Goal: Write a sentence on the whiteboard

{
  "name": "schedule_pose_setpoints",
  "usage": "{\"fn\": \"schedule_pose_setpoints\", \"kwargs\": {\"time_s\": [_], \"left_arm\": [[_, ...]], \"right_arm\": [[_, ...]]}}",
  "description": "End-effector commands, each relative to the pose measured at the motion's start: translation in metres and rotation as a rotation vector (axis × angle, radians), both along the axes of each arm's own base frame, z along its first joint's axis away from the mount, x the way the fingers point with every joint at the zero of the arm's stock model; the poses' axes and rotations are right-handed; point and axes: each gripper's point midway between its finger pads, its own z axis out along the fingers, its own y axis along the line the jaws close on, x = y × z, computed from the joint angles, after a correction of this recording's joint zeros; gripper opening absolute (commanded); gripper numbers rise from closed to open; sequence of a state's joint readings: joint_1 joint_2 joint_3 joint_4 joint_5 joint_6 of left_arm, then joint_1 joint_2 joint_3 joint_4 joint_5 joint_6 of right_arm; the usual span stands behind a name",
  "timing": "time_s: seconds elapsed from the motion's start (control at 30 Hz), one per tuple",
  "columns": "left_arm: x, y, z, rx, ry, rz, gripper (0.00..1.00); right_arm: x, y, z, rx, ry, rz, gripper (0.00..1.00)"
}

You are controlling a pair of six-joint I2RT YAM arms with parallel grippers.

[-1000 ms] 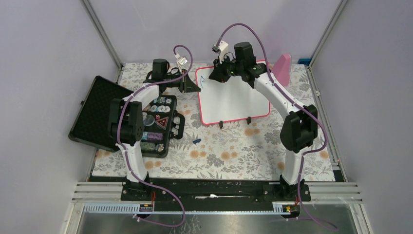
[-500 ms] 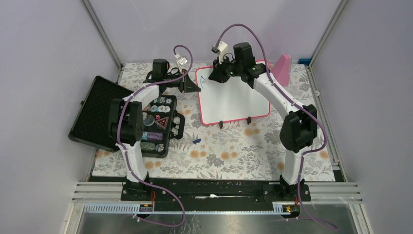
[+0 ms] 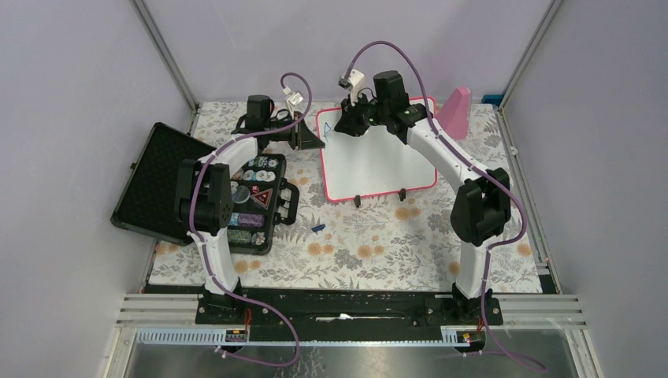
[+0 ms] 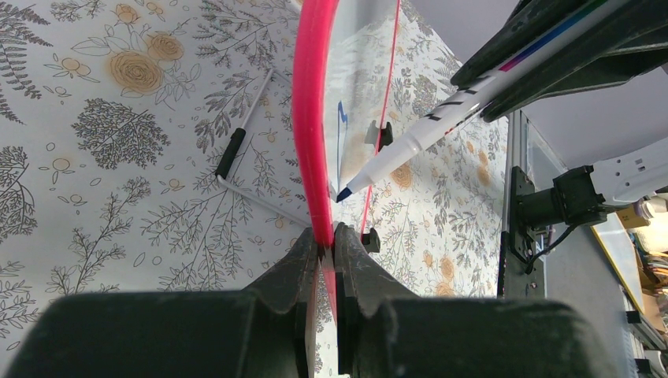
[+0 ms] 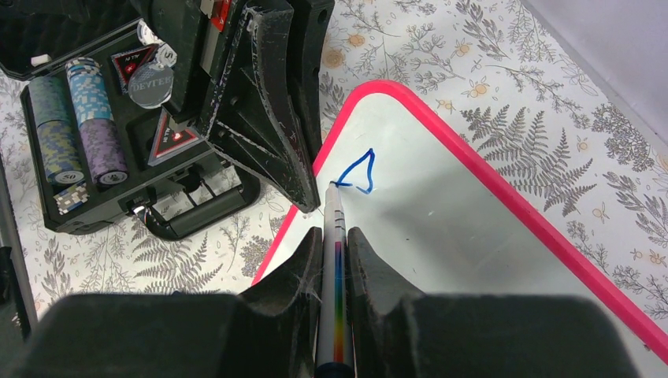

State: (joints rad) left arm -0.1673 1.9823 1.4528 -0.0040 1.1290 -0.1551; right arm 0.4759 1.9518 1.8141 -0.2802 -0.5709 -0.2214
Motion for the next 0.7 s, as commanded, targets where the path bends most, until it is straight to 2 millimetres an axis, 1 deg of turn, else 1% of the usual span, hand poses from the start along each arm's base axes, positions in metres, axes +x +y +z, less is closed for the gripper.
{"fn": "schedule_pose_setpoints", "kwargs": {"time_s": [0.0,0.17,0.33,0.57,0.67], "left_arm": [[-0.004,-0.015,0.001,-0.005,-0.043,-0.056,0.0],[-0.003,-0.015,0.001,-0.005,-0.041,-0.054,0.0],[-0.003,-0.015,0.001,-0.004,-0.043,-0.053,0.0],[-0.003,-0.015,0.001,-0.007,-0.032,-0.05,0.0],[-0.003,-0.015,0.002,-0.008,-0.032,-0.05,0.0]], "right_arm": [[0.01,-0.01,0.012,-0.017,-0.063,-0.043,0.0],[0.018,-0.026,0.011,-0.016,-0.053,-0.077,0.0],[0.017,-0.037,0.011,-0.014,-0.045,-0.089,0.0],[0.008,-0.038,0.006,-0.01,-0.027,-0.068,0.0],[0.004,-0.034,0.003,-0.003,-0.008,-0.053,0.0]]}}
